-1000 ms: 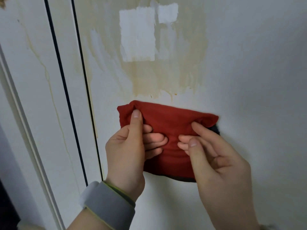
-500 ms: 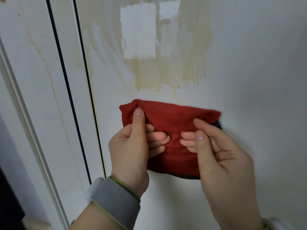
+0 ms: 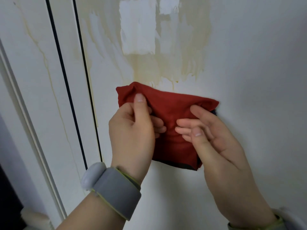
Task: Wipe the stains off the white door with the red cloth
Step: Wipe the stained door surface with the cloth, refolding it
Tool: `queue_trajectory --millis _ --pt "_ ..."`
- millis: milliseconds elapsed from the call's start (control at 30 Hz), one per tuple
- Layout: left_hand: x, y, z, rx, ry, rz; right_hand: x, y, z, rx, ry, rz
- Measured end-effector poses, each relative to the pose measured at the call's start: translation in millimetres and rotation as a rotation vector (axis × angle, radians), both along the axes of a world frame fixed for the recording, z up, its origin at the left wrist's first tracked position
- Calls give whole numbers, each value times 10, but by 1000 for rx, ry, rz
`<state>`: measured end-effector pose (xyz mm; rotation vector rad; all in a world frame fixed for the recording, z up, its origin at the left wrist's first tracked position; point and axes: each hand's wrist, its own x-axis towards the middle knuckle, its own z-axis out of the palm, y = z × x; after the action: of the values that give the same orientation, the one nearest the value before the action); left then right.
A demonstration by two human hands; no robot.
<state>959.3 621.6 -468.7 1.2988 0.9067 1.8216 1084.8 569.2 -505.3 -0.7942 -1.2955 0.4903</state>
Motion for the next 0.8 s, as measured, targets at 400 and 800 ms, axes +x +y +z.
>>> queue_trajectory --millis 400,800 --pt "-105 213 -456 684 892 644 76 142 -49 -36 -43 -4" --pt "-14 376 -377 585 1072 529 136 136 651 -320 79 209"
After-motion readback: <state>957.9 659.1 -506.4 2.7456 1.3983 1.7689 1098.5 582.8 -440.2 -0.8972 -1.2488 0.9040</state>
